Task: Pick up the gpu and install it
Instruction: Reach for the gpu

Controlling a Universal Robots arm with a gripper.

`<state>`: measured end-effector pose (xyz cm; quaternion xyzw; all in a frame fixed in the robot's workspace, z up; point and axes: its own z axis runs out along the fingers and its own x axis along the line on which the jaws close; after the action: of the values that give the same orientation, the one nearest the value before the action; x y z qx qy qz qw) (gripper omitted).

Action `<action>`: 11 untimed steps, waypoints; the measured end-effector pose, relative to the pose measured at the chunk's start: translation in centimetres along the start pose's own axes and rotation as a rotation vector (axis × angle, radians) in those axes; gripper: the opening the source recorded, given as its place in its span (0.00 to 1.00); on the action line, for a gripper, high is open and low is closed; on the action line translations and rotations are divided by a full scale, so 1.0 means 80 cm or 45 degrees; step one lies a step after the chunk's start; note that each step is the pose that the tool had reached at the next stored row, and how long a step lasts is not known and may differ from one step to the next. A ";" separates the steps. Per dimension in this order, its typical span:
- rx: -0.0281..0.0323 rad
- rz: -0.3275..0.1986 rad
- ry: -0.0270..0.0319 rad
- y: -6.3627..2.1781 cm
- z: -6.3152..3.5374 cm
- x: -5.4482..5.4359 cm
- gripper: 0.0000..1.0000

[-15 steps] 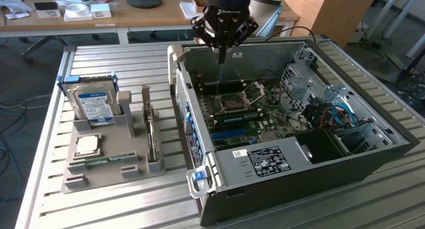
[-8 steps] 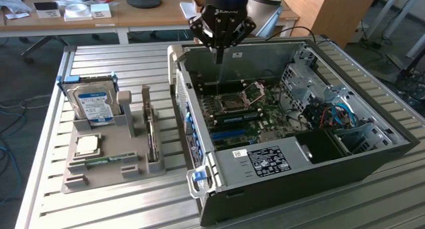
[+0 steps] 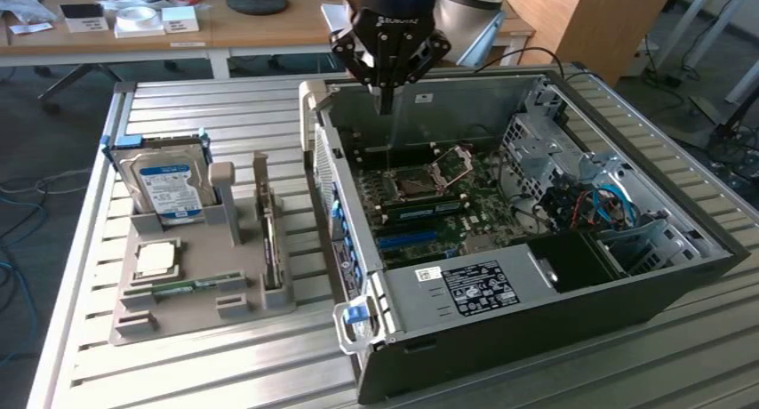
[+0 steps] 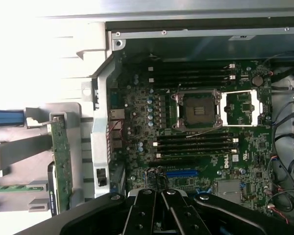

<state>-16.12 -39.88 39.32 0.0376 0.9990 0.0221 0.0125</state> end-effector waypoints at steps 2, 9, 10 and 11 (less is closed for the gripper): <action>0.0000 0.000 0.0001 0.000 0.000 0.002 0.11; 0.0001 0.000 0.0001 -0.001 0.000 0.007 0.11; 0.0001 0.000 0.0001 -0.001 0.000 0.008 0.11; 0.0001 0.000 0.0001 -0.001 0.000 0.009 0.11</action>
<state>-16.84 -39.89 39.33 0.0377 0.9990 0.0221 0.0125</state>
